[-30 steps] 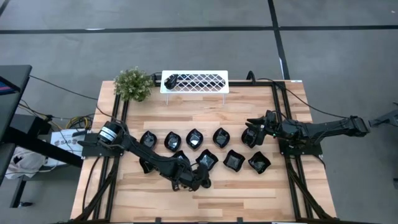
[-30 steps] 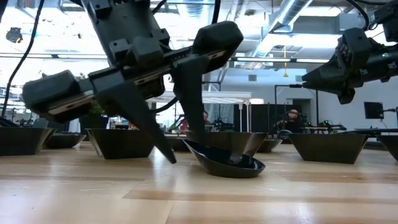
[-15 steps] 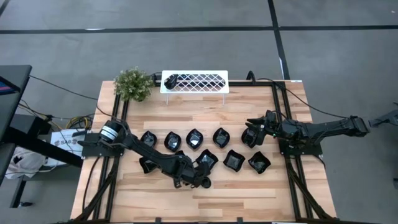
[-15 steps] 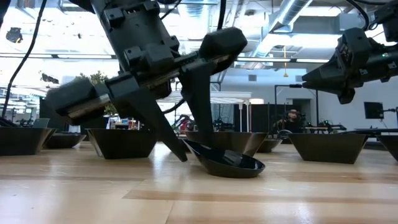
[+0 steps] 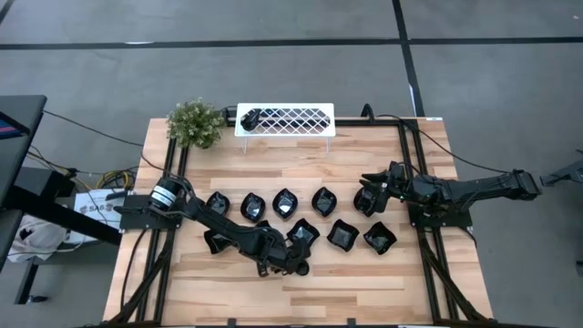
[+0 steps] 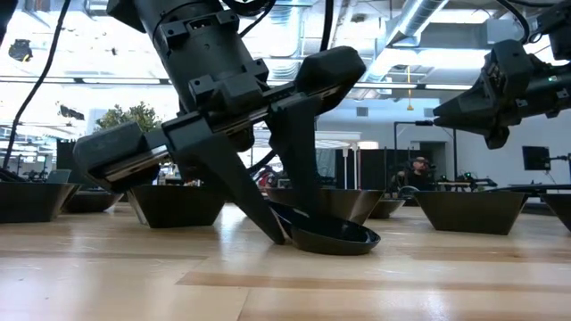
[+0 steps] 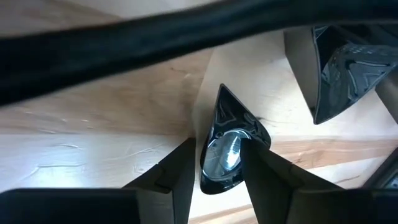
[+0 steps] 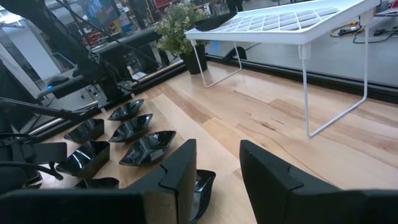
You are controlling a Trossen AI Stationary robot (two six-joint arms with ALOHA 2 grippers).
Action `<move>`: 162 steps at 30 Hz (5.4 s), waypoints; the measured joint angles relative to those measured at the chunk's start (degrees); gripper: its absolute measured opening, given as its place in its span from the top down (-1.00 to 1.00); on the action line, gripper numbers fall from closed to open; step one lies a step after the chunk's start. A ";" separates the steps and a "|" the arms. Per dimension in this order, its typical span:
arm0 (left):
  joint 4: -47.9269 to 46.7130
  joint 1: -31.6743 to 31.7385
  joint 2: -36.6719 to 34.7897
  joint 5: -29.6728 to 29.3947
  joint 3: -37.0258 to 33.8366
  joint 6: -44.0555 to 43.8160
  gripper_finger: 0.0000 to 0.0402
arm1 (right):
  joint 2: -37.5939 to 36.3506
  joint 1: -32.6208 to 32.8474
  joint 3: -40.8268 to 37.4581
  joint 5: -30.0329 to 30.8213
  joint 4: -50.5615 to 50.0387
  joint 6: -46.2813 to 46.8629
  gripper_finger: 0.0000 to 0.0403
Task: Pick & Place Mini shaped plates
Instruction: Stack the black drop shaped plate on top of the black drop shaped plate on the shelf
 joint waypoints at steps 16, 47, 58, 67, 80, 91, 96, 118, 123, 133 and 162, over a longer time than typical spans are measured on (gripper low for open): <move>-0.28 -0.57 0.25 0.10 -0.11 -0.15 0.94 | 0.00 -0.01 0.00 0.02 0.00 -0.02 0.41; -6.84 -2.63 -25.52 3.86 -0.15 38.09 0.96 | -0.01 -0.01 0.00 0.02 0.01 -0.04 0.41; -31.60 11.17 -42.77 4.32 -0.15 58.50 0.97 | -0.01 -0.01 0.00 0.02 0.00 -0.02 0.41; -36.89 30.85 -51.50 9.53 -0.15 78.26 0.97 | 0.00 0.00 0.01 0.02 0.01 0.00 0.41; -36.82 59.91 -47.15 20.59 -0.13 106.88 0.97 | -0.01 -0.01 0.01 0.02 0.01 0.02 0.41; -38.29 73.06 -34.64 23.80 12.40 127.62 0.97 | 0.00 -0.01 0.01 -0.01 0.01 0.04 0.41; -41.52 76.71 -28.81 23.65 20.22 135.54 0.97 | -0.01 0.00 0.00 -0.01 0.01 0.06 0.41; -49.53 77.37 -18.84 22.97 27.19 169.87 0.96 | -0.02 -0.02 0.02 -0.03 0.01 0.13 0.41; -50.55 77.26 -18.84 25.54 27.19 173.30 0.96 | -0.02 -0.02 0.02 -0.01 0.01 0.15 0.41; -52.60 77.12 -18.86 26.42 27.19 174.10 0.96 | -0.02 -0.01 0.00 -0.01 0.01 0.13 0.41; -55.87 77.94 -13.50 27.05 30.18 172.85 0.96 | -0.01 -0.01 0.01 -0.02 0.02 0.13 0.41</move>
